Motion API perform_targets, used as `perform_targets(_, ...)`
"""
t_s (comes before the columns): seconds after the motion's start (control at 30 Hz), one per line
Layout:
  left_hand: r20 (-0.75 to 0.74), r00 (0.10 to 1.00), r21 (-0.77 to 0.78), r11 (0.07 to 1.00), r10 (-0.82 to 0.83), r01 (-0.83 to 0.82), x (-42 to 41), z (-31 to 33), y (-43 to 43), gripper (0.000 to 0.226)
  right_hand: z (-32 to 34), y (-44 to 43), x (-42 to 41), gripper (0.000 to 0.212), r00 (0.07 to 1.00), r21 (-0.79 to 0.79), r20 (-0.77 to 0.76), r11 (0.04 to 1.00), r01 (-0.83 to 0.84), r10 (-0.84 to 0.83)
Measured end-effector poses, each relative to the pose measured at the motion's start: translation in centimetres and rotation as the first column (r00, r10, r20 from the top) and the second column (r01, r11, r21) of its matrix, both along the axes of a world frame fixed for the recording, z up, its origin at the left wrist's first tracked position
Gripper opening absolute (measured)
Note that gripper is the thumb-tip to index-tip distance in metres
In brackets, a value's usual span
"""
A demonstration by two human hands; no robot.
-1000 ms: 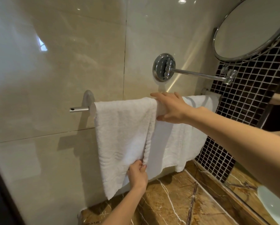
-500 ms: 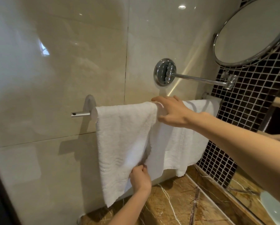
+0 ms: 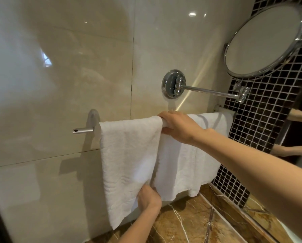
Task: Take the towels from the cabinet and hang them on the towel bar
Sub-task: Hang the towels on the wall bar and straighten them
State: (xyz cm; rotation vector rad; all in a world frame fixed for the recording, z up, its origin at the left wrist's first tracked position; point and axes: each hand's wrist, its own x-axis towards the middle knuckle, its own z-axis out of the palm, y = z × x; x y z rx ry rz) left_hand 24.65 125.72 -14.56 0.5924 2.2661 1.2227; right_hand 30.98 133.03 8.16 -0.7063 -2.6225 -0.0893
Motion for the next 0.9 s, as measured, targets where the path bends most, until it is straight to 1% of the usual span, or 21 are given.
perform_targets(0.07, 0.065, 0.998, 0.028, 1.000, -0.001, -0.001, 0.2, 0.1, -0.2, 0.017, 0.1, 0.1, 0.7, 0.058, 1.000, -0.015, 0.025, 1.000, 0.015, -0.015)
perform_targets(0.13, 0.112, 0.994, 0.066, 0.998, -0.005, -0.003, 0.3, 0.0, -0.1, 0.020, 0.2, 0.2, 1.6, 0.067, 0.997, 0.001, 0.053, 0.999, 0.051, -0.051)
perform_targets(0.2, 0.127, 0.992, 0.095, 0.995, 0.015, -0.027, 0.6, 0.4, -0.1, 0.028, 0.4, 0.4, 2.3, 0.068, 0.996, 0.000, 0.060, 0.998, 0.067, -0.067)
perform_targets(0.27, 0.100, 0.994, 0.112, 0.993, 0.038, -0.049, 1.0, 1.2, -0.2, 0.031, 0.6, 0.4, 2.8, 0.066, 0.995, -0.003, 0.061, 0.997, 0.078, -0.078)
perform_targets(0.37, -0.027, 1.000, 0.084, 0.996, 0.009, -0.007, 1.1, 2.2, -0.2, 0.019, 0.7, 0.4, 3.3, 0.067, 0.991, -0.008, 0.072, 0.994, 0.110, -0.109)
perform_targets(0.43, -0.075, 0.997, 0.104, 0.994, -0.004, 0.012, 1.0, 2.6, -0.4, 0.016, 0.7, 0.4, 3.6, 0.068, 0.990, -0.023, 0.083, 0.993, 0.116, -0.114)
perform_targets(0.5, -0.070, 0.997, 0.147, 0.989, -0.017, 0.027, 1.1, 2.9, -0.6, 0.014, 0.7, 0.3, 3.8, 0.070, 0.989, -0.043, 0.096, 0.993, 0.112, -0.108)
perform_targets(0.57, -0.073, 0.997, 0.174, 0.984, -0.025, 0.038, 1.2, 2.9, -0.9, 0.022, 0.8, 0.3, 4.0, 0.071, 0.989, -0.060, 0.110, 0.992, 0.111, -0.104)
perform_targets(0.73, -0.139, 0.988, 0.145, 0.985, -0.072, 0.093, 1.1, 3.0, -1.5, 0.025, 1.0, 0.2, 4.1, 0.073, 0.987, -0.074, 0.122, 0.991, 0.114, -0.104)
perform_targets(0.9, -0.181, 0.983, 0.138, 0.989, -0.033, 0.058, 0.6, 2.4, -1.6, 0.031, 0.9, 0.1, 4.0, 0.073, 0.985, -0.059, 0.128, 0.990, 0.126, -0.117)
